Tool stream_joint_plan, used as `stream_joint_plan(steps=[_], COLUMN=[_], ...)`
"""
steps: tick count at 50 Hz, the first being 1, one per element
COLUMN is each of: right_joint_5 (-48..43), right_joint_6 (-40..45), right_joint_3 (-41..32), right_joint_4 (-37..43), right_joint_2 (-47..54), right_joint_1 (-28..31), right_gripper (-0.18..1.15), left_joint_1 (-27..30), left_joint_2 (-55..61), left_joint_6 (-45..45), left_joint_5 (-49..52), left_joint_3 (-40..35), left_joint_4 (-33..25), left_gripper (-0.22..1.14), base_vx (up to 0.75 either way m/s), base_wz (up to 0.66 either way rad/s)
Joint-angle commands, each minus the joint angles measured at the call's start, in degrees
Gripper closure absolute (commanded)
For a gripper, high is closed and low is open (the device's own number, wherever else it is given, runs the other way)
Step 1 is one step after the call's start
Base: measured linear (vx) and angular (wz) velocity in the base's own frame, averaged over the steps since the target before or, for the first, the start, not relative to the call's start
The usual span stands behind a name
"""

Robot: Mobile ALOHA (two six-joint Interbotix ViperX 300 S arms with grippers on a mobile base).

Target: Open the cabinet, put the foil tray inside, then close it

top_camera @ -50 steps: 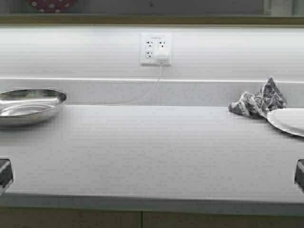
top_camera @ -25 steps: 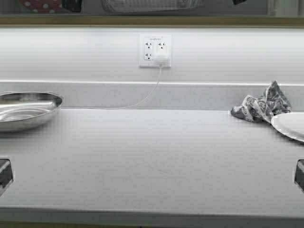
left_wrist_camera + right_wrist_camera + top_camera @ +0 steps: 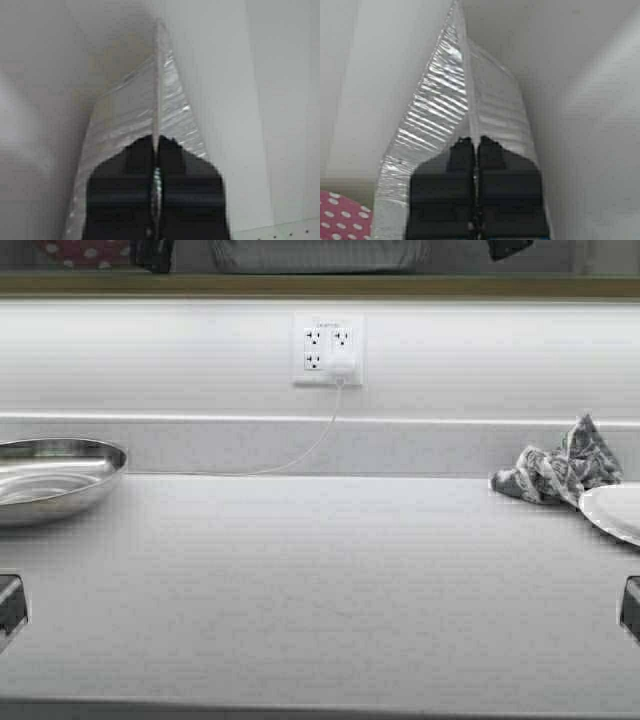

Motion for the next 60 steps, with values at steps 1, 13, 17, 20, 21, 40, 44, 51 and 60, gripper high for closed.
stream_joint_plan(steps=[1,13,17,20,21,40,44,51,60], right_joint_5=[-0.09,-2.02,-3.6,-3.69,-3.69,-3.69,-3.69,-3.6,-2.46], right_joint_6=[0.18,-0.09,0.09,0.0,0.0,-0.53,-1.67,-6.77,-23.03], right_joint_3=[-0.26,0.0,0.53,0.35,0.35,1.32,1.93,3.52,5.63], right_joint_4=[0.09,0.18,0.44,0.7,0.7,0.18,-0.88,-2.02,-2.11], right_joint_2=[-0.79,-1.05,-1.32,-1.32,-1.32,-2.64,-4.04,-7.65,-12.13], right_joint_1=[0.18,0.09,0.09,-0.35,-0.44,-1.85,-1.76,-1.41,1.49], right_gripper=[0.89,0.41,0.14,0.0,-0.02,0.0,0.02,0.28,1.07], left_joint_1=[-0.35,0.09,0.7,1.05,1.14,3.6,3.96,4.04,1.32], left_joint_2=[-1.49,-2.46,-2.9,-3.25,-3.43,-6.42,-7.82,-10.46,-16.17], left_joint_6=[-0.09,0.79,2.72,4.13,4.57,5.8,6.77,12.22,27.42], left_joint_5=[-1.05,-1.76,-2.11,-2.11,-2.2,-2.81,-5.45,-6.06,5.19], left_joint_3=[0.0,2.29,2.81,2.99,3.08,5.63,6.86,8.7,10.46], left_joint_4=[-0.79,-8.17,-10.02,-10.81,-10.99,-12.04,-11.6,-10.02,-8.7], left_gripper=[0.89,0.58,0.33,0.16,0.11,0.02,0.04,0.39,1.04], base_vx=[0.03,0.02,0.01,0.01,0.01,0.0,0.0,0.0,0.0], base_wz=[-0.01,0.0,0.0,0.01,0.0,0.0,0.0,0.0,0.0])
